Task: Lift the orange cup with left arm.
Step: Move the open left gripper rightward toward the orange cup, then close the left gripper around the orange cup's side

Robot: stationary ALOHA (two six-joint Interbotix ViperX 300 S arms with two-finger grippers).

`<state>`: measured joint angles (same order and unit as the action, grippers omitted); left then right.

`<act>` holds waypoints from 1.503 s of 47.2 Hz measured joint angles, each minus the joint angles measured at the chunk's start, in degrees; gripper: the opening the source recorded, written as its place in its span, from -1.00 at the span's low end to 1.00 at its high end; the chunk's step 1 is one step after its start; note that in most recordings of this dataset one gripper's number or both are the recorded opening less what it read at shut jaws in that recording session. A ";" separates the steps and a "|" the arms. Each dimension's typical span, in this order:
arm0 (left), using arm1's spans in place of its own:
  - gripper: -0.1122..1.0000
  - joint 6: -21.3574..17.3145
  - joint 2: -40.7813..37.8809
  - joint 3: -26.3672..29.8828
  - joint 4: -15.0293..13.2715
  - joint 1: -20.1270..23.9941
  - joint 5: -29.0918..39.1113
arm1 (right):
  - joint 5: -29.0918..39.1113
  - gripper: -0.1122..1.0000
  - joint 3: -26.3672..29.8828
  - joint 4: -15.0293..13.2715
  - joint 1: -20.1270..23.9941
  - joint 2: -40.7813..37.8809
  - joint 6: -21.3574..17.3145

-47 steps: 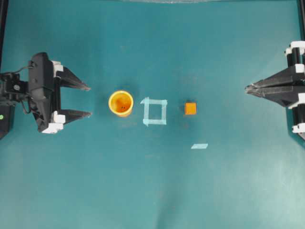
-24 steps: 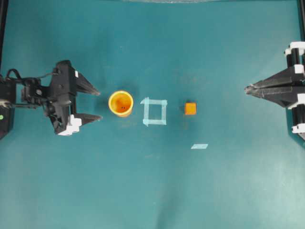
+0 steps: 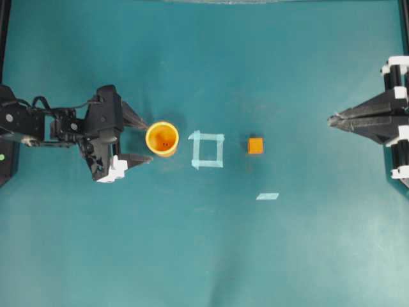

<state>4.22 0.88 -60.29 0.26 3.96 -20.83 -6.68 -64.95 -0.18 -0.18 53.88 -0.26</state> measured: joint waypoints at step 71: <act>0.34 0.09 -7.38 6.06 0.00 -0.18 -1.23 | 0.09 -0.80 0.00 0.00 0.00 -1.14 -0.26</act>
<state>4.31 -6.50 -54.23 0.26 3.78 -22.06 -6.59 -64.95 -0.18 -0.18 52.73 -0.53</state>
